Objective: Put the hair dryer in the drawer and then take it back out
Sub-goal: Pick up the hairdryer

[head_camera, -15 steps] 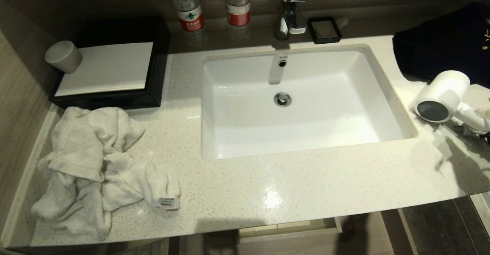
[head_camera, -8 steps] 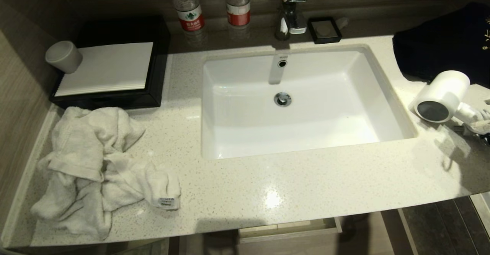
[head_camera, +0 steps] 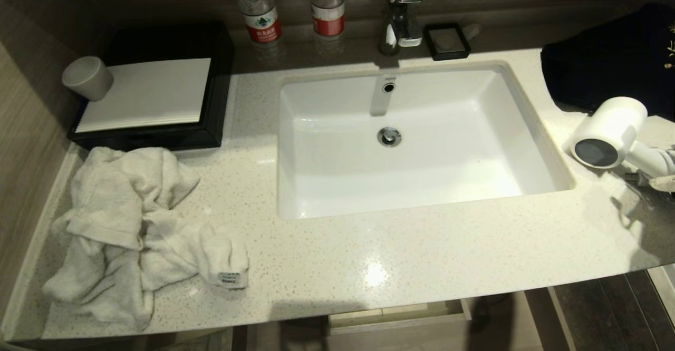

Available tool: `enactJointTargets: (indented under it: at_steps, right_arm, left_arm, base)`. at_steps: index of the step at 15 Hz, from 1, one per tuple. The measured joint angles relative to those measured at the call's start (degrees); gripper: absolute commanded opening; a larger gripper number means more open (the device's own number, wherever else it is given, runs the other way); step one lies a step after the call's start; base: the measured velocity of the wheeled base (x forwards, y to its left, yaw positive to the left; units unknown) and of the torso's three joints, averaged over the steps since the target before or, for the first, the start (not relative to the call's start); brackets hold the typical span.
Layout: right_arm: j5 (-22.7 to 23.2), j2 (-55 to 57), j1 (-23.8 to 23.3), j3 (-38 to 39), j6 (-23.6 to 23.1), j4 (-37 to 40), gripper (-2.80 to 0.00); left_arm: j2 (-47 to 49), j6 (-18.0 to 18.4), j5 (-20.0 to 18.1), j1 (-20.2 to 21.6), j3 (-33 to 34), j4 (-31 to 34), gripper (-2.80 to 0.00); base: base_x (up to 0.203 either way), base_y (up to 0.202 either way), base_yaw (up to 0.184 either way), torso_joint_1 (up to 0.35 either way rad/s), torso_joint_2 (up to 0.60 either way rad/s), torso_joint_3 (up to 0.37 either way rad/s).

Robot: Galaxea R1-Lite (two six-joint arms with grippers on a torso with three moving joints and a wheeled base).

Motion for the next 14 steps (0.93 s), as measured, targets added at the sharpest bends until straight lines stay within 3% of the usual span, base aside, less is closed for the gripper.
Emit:
enactJointTargets:
  at_steps: [4, 14]
  right_arm:
    - [-0.1, 3.3, 0.0, -2.4, -2.3, 0.0, 0.00]
    - [0.7, 11.9, 1.4, -8.1, -2.0, -0.1, 0.00]
  left_arm:
    - [0.0, 0.0, 0.0, 0.0, 0.0, 0.0, -2.80]
    - [0.0, 0.0, 0.0, 0.0, 0.0, 0.0, -2.80]
  base:
    - [0.000, 0.000, 0.000, 0.000, 0.00, 0.000]
    - [0.000, 0.000, 0.000, 0.000, 0.00, 0.000]
